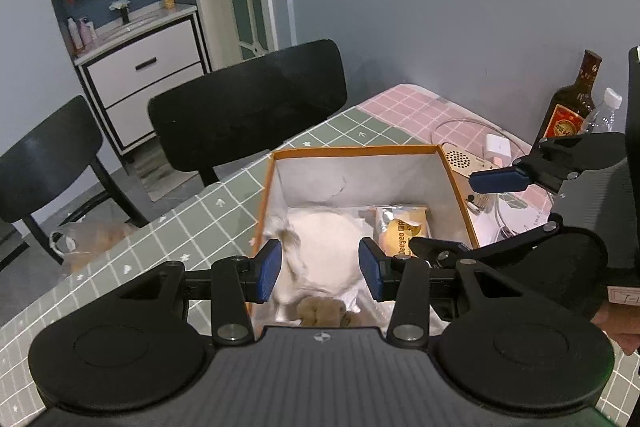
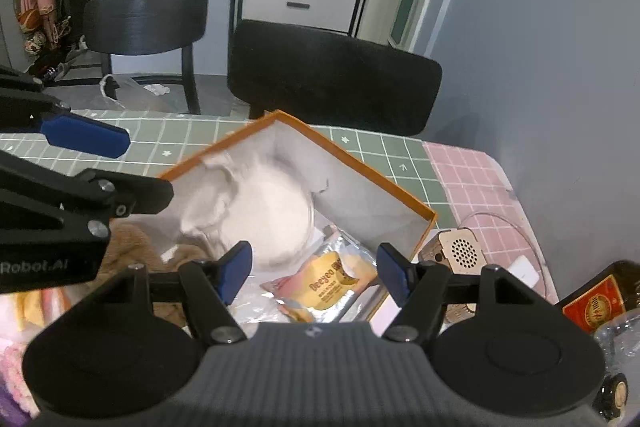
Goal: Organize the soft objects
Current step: 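Lower the white slipper and yellow bag into the box and open both grippers, then move both grippers away from the box back over the table items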
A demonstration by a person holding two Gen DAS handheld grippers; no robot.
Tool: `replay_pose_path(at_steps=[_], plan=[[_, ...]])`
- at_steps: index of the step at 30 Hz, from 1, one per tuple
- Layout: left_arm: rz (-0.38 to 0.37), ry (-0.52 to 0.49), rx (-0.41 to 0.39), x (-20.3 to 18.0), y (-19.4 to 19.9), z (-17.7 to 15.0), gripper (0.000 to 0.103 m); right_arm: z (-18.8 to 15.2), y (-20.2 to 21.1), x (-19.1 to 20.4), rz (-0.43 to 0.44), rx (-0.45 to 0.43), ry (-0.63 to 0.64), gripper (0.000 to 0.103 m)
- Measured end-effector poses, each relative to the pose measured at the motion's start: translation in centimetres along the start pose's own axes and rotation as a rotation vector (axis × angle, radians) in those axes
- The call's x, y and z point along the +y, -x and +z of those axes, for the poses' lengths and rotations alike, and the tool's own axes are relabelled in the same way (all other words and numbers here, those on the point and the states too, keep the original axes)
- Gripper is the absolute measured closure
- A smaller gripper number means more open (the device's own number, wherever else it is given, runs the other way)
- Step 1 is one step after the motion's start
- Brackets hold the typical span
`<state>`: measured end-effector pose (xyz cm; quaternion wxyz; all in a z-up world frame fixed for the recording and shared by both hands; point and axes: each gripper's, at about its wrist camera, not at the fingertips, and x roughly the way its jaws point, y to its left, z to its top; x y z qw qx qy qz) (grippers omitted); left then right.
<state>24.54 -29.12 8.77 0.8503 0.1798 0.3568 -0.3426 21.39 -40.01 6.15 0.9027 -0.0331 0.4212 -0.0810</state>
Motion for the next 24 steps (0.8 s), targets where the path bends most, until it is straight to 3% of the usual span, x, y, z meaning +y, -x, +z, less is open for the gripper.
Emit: replay_pose_path(at_steps=[4, 24], plan=[[0.017, -0.001, -0.01, 0.9, 1.9, -1.3, 0.047, -0.4, 1.9, 1.2, 0.021, -0.011, 0.021, 0.03], [0.107, 0.052, -0.029, 8.4, 9.8, -10.5, 0.045, -3.3, 7.9, 10.0, 0.115, -0.039, 0.121, 0.028]])
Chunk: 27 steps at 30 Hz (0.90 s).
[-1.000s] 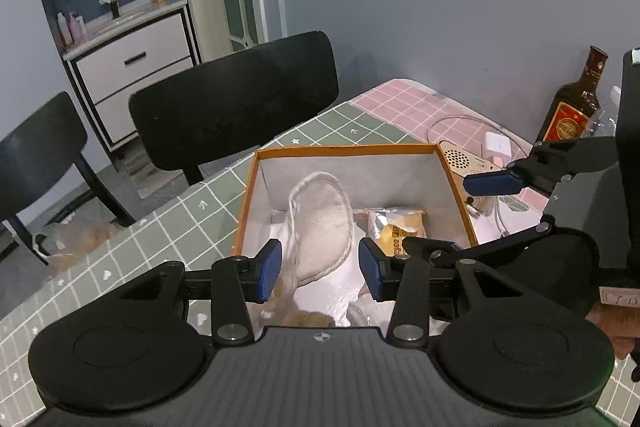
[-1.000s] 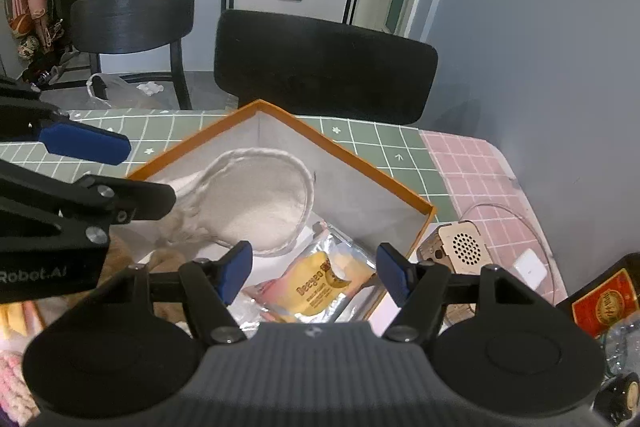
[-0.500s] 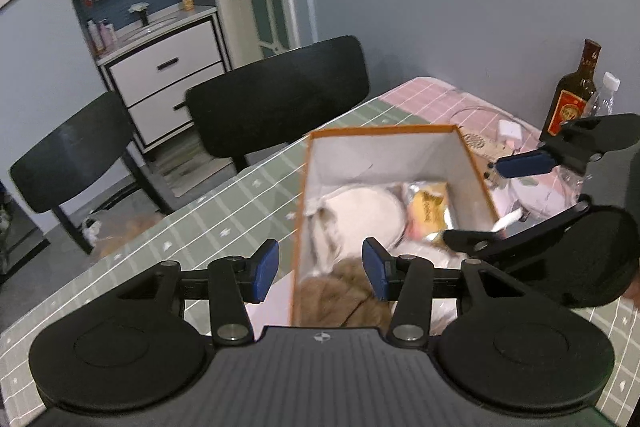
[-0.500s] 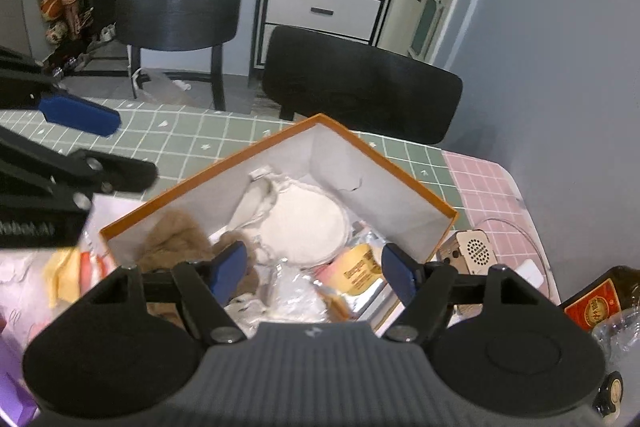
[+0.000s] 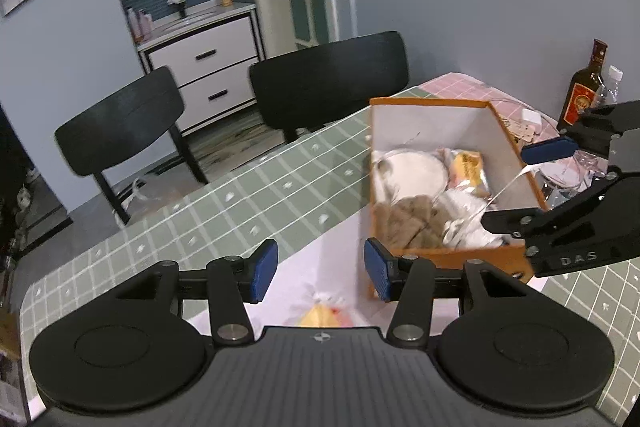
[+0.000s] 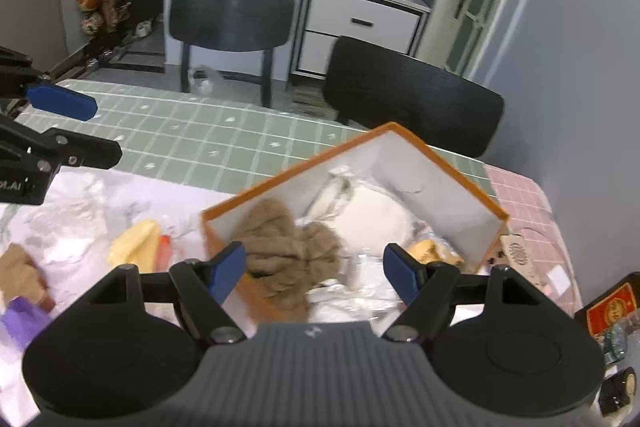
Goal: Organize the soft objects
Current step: 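Move both grippers away from the box back over the table items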
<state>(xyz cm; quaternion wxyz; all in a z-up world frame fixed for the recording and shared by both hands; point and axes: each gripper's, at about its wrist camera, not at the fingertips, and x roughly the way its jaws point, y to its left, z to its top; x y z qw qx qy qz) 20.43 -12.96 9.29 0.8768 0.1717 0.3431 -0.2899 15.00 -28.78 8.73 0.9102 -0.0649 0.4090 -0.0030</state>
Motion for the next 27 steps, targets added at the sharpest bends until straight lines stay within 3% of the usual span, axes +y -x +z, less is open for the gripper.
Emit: replay_pose_path(at_steps=[10, 14, 16, 18, 20, 27], plan=[[-0.019, 0.067, -0.027, 3.8, 3.7, -5.4, 0.039, -1.3, 0.4, 5.8, 0.081, 0.007, 0.057, 0.027], [0.007, 0.083, -0.042, 5.2, 5.1, -7.1, 0.036, -1.5, 0.5, 7.6, 0.098, 0.007, 0.077, 0.027], [0.028, 0.111, -0.074, 5.9, 6.2, -8.1, 0.031, -1.5, 0.9, 8.2, 0.111, -0.002, 0.083, 0.027], [0.049, 0.152, -0.099, 6.6, 7.2, -9.2, 0.017, -1.7, 1.7, 8.6, 0.142, -0.028, 0.071, 0.026], [0.062, 0.184, -0.111, 7.4, 8.1, -10.7, 0.017, -2.3, 2.5, 8.7, 0.174, -0.048, 0.054, 0.024], [0.002, 0.225, -0.072, 8.8, 8.5, -15.9, 0.017, -5.6, 3.9, 9.2, 0.245, -0.096, 0.008, 0.022]])
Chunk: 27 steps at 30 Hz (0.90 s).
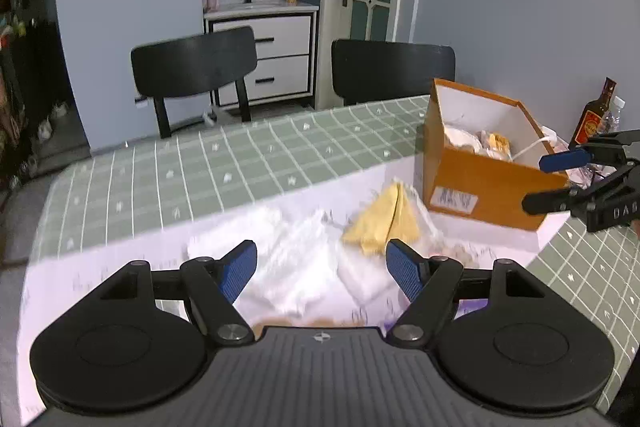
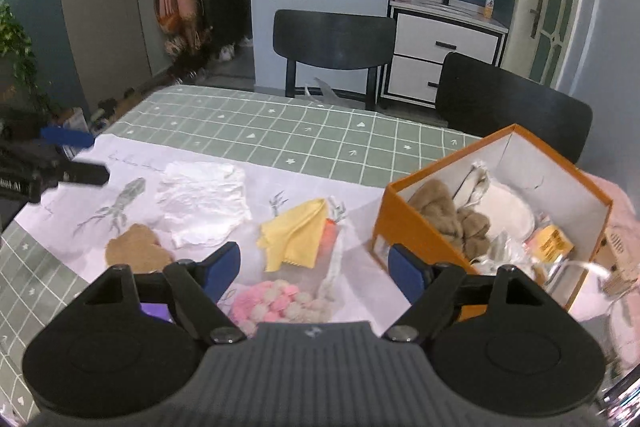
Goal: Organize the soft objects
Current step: 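Move both grippers away from the box back over the table items, then grasp the crumpled white plastic with the left gripper while the right gripper grasps the pink-white knitted ball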
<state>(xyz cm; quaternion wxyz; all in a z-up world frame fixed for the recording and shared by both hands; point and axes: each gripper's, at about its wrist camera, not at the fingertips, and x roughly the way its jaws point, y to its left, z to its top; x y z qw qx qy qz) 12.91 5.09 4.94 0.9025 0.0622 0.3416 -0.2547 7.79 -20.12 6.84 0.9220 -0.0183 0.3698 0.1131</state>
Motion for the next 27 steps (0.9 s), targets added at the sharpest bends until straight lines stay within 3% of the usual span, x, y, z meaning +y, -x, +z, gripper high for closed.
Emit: replay_pose_path(at_steps=[4, 9, 16, 22, 27], plan=[[-0.041, 0.026, -0.031, 1.4, 0.6, -3.7, 0.017, -2.0, 0.0, 0.3, -0.007, -0.038, -0.027, 0.007], [-0.034, -0.071, 0.017, 1.9, 0.0, -7.1, 0.017, -4.9, -0.1, 0.7, 0.008, -0.071, -0.001, 0.003], [-0.117, -0.046, 0.09, 3.9, -2.0, -9.0, 0.017, -7.4, -0.2, 0.0, 0.029, -0.093, -0.043, 0.003], [-0.144, -0.143, 0.095, 3.6, -3.4, -8.6, 0.017, -7.8, -0.6, -0.6, 0.036, -0.082, -0.092, 0.003], [-0.128, -0.187, 0.07, 3.7, -5.2, -5.6, 0.015, -8.1, -1.3, -1.2, 0.039, -0.056, -0.137, 0.003]])
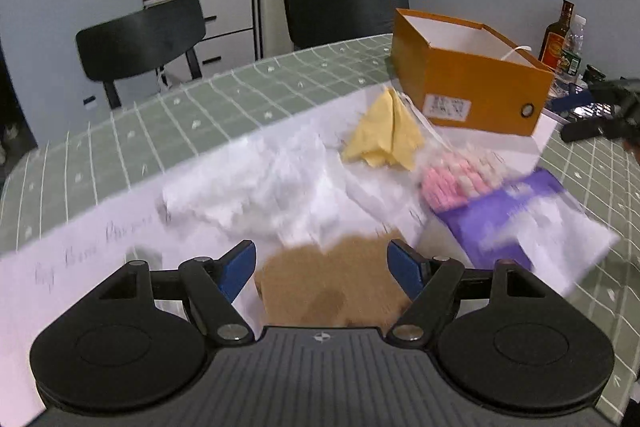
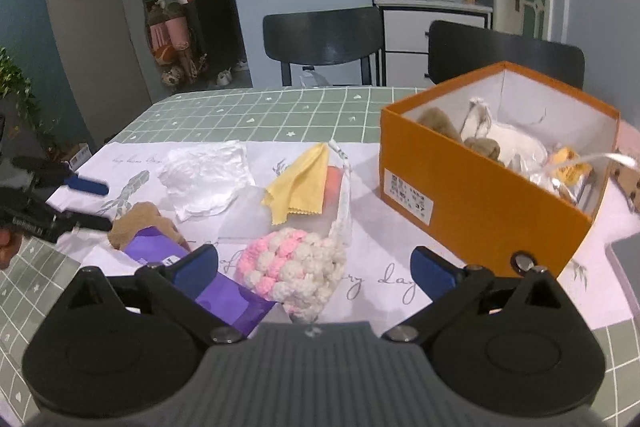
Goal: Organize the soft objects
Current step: 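Grasp the crumpled white plastic with the left gripper while the right gripper grasps the pink-white knitted ball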
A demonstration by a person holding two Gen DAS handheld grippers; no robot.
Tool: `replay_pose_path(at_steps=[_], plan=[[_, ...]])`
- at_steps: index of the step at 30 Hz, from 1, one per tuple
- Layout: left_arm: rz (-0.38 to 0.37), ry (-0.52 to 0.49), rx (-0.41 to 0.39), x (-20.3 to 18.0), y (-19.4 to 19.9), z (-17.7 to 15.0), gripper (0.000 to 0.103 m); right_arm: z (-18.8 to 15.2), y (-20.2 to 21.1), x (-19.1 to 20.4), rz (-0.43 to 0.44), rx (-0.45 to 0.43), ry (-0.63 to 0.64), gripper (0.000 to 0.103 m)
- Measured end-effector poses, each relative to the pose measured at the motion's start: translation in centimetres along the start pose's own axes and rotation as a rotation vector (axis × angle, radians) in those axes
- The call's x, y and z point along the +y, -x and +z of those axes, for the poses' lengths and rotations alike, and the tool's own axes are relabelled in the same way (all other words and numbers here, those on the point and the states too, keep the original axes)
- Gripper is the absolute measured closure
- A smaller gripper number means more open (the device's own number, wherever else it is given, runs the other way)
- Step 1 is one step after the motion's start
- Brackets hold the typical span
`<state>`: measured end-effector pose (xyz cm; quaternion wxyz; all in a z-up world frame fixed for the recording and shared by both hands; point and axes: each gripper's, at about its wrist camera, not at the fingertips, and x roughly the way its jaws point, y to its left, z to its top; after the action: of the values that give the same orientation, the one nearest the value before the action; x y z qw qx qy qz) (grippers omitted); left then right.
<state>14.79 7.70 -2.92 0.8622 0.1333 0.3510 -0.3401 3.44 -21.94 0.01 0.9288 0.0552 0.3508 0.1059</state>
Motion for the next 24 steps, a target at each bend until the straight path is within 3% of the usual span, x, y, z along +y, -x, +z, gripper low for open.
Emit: replay_pose_path(at_steps=[6, 11, 15, 21, 24], plan=[[0.038, -0.104, 0.058, 1.2, -5.1, 3.9, 0.015, 0.0, -0.1, -0.6, 0.015, 0.02, -0.033, 0.003], [0.052, -0.206, 0.113, 1.6, -9.3, 5.2, 0.012, 0.1, -0.3, -0.7, 0.034, 0.031, -0.037, 0.003], [0.129, -0.272, 0.176, 1.6, -12.3, 5.4, 0.01, 0.0, -0.2, -0.7, 0.043, 0.037, -0.028, 0.003], [0.093, -0.125, 0.218, 4.9, -14.7, 5.6, 0.0, -0.3, -0.8, -0.9, 0.015, 0.052, -0.005, 0.003], [0.051, -0.005, 0.229, 7.1, -15.1, 5.2, 0.0, -0.6, -1.5, -1.4, 0.001, 0.078, -0.025, 0.003]])
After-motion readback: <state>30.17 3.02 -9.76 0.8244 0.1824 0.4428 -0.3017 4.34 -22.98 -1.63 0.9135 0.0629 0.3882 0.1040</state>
